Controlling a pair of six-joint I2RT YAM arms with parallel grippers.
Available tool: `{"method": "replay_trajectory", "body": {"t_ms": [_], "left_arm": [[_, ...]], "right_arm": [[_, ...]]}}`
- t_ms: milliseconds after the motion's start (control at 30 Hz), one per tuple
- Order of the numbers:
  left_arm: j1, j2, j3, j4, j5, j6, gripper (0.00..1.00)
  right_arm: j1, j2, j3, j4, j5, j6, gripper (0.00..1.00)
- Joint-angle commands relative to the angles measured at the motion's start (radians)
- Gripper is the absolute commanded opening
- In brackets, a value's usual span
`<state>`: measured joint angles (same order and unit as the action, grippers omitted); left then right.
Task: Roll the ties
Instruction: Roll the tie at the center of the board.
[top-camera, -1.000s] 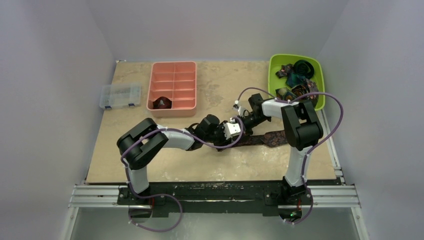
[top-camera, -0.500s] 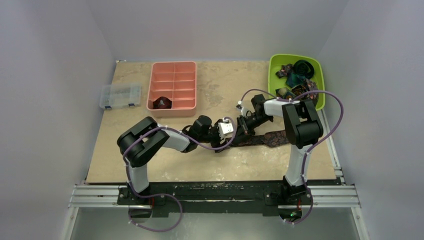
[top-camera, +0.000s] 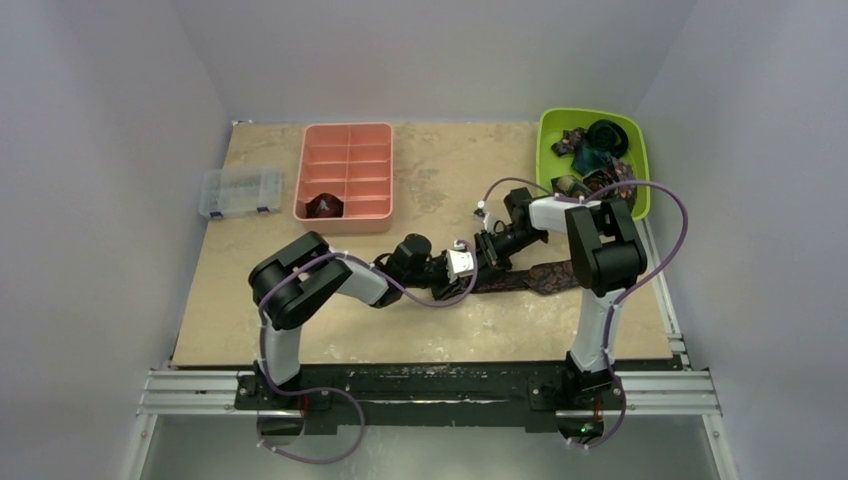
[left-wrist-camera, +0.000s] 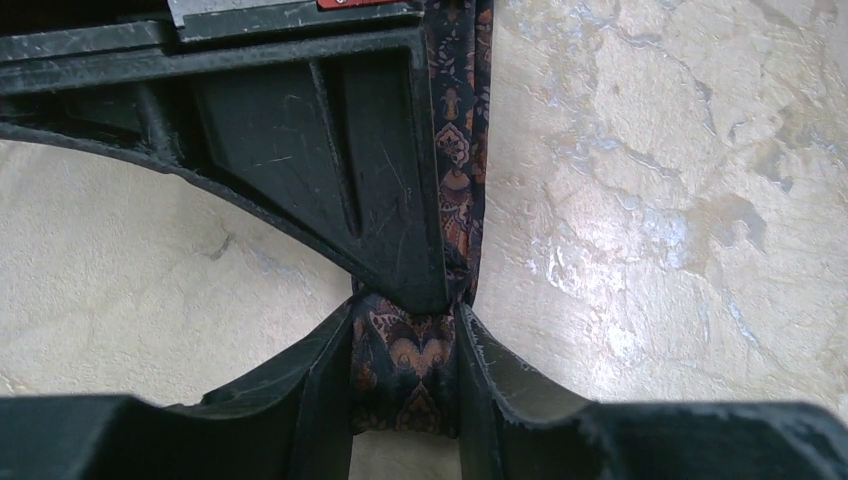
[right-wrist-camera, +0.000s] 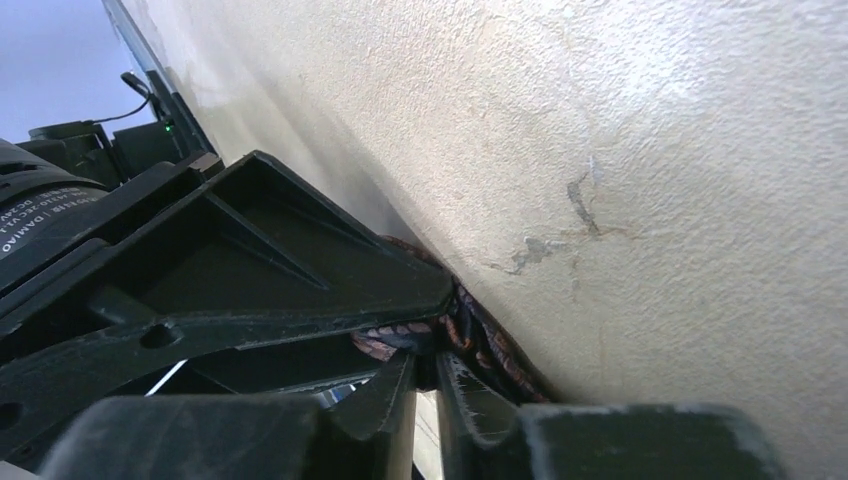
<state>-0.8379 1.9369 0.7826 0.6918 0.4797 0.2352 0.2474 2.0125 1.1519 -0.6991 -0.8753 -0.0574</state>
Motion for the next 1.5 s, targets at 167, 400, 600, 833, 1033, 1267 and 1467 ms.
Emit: {"method": "replay_trajectory", "body": {"t_ms": [167,400,600,833,1033,1267,1467], "left_arm": [[-0.003,-0.059,-0.075,-0.152,-0.105,0.017,0.29],[-0.005,-0.064,-0.06,-0.194,-0.121,0.03,0.31],[-0.004,-0.052,-0.03,-0.231,-0.13,0.027,0.32],[-0.004,-0.049,-0.021,-0.234,-0.119,0.008,0.39],[0.04,-0.083,-0.1,-0.078,-0.088,-0.073,0.6],[0.069,-0.091,-0.146,0.037,0.015,-0.084,0.61],[0.044,-0.061,-0.119,0.115,0.048,-0.064,0.6]], "right_arm": [[-0.002,-0.122,-0.012,0.057,0.022,-0.006,0.47],[0.04,-0.08,-0.014,0.113,-0.013,0.05,0.42],[0.045,-0.067,-0.008,0.101,-0.01,0.063,0.27],[0.046,-0.087,-0.011,0.051,0.012,0.007,0.0],[0.043,-0.038,-0.044,0.091,0.111,-0.018,0.0],[0.043,0.017,-0.027,0.122,0.221,-0.045,0.0],[0.043,0.035,-0.036,0.154,0.248,-0.035,0.0]]}}
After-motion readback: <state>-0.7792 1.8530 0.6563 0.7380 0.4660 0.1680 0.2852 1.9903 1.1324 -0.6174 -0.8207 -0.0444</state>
